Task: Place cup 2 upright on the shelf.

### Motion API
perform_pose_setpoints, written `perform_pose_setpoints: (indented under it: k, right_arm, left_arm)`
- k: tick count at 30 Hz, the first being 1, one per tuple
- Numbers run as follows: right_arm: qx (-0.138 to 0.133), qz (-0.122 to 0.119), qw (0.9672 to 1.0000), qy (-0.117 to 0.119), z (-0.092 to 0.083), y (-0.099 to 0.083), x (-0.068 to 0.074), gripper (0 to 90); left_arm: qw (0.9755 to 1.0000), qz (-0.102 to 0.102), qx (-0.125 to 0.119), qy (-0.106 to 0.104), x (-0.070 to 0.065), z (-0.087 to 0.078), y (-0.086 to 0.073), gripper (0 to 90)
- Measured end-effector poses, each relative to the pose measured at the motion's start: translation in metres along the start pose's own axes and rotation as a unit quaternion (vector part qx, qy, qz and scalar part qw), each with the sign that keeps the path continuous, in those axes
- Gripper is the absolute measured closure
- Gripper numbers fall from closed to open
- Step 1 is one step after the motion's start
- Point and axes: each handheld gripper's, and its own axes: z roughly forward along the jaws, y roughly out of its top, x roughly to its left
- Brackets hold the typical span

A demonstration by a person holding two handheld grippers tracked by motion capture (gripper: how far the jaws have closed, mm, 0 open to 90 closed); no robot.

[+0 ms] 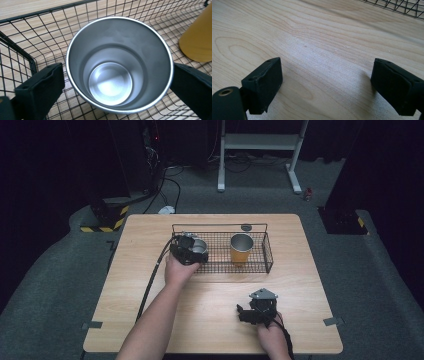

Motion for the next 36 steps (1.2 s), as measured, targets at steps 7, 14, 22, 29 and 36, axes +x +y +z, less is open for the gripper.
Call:
perform_pose_setpoints:
  k: [7,14,22,29,36]
  right_arm:
    - [0.0,0.0,1.0,0.0,0.0,0.0,0.0,10.3]
    - [0.0,0.0,1.0,0.0,0.0,0.0,0.0,10.3]
    - [0.0,0.0,1.0,0.0,0.0,0.0,0.0,10.3]
    - [0.0,-0.001,1.0,0.0,0.0,0.0,0.0,10.3]
    - [0.0,-0.001,1.0,0.0,0.0,0.0,0.0,10.3]
  left_arm:
    - [0.9999,-0.003,-0.012,-0.011,0.003,-0.007,0.0,0.6]
    - [0.9996,0.0,-0.026,-0.011,0.003,-0.017,0.001,0.6]
    - [0.9993,-0.004,-0.034,-0.016,0.003,-0.026,-0.002,0.6]
    - [0.9988,0.001,-0.044,-0.019,0.006,-0.038,-0.008,0.6]
    - [0.9979,0.01,-0.056,-0.032,0.009,-0.057,-0.019,0.6]
